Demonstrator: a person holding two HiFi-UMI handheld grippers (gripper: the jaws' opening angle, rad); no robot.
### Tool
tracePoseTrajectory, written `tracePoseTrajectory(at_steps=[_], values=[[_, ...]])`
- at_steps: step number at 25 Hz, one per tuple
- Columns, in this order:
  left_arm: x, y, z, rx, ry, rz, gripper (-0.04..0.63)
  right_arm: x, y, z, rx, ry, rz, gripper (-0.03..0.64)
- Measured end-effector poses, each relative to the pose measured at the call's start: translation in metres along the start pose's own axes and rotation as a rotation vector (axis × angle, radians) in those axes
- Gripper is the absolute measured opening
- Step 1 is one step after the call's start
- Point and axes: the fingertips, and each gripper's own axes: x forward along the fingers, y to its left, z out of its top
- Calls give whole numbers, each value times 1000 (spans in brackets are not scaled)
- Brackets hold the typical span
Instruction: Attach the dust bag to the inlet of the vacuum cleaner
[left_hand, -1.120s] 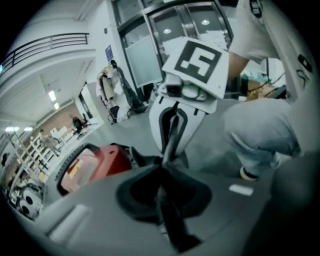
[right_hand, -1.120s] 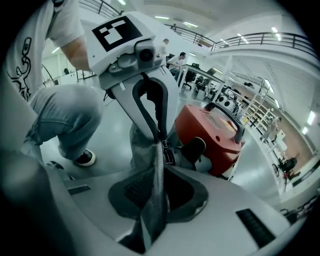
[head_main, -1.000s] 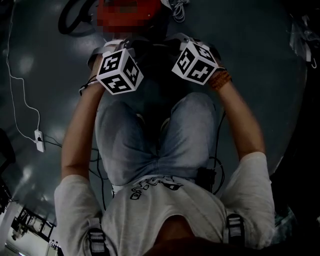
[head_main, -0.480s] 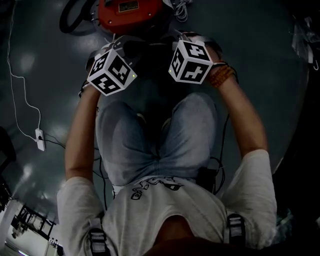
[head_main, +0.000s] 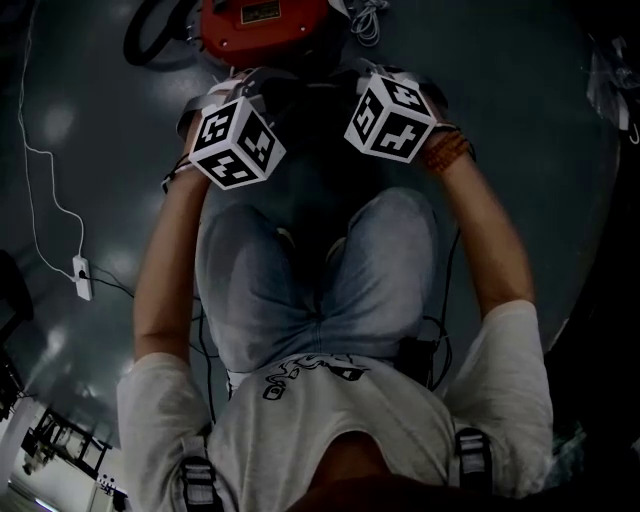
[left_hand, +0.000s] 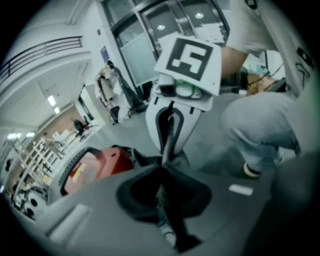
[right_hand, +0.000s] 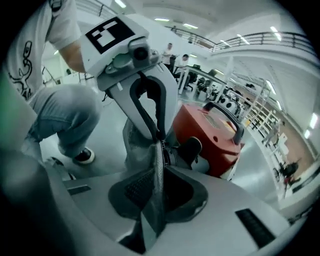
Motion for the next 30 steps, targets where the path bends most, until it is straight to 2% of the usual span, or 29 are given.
tracePoseTrajectory(at_steps=[2,4,7,9,14,16,18,22,25,28,30], values=[[-5,0,-6,-79,-33,9,33,2,1,6,-96,45,-3,55],[-5,0,-6,-75,-30,24,32,2,2,6,-101,42,-3,55],[3,1,3,0,1,44,34,-1,0,-4,29,-26,-5,55],[5,1,6,-3,1,53,35,-2,-1,-6,108,-77,-11,55],[-3,0,4,-174,-63,93,58,-4,2,-3,169,-120,-58,57],[-10,-2,5,-226,-79,142,76,-12,2,-2,182,-135,-110,94],[-21,-3,6,-286,-104,205,79,-28,-1,4,237,-191,-180,132],[-49,-4,15,-486,-239,345,79,-70,-4,24,455,-403,-329,133],[-59,-7,22,-627,-334,434,9,-82,4,31,670,-566,-388,126],[-62,-11,24,-691,-386,501,5,-74,14,23,798,-648,-471,64],[-68,-12,25,-727,-418,528,4,-71,19,21,849,-687,-488,42]])
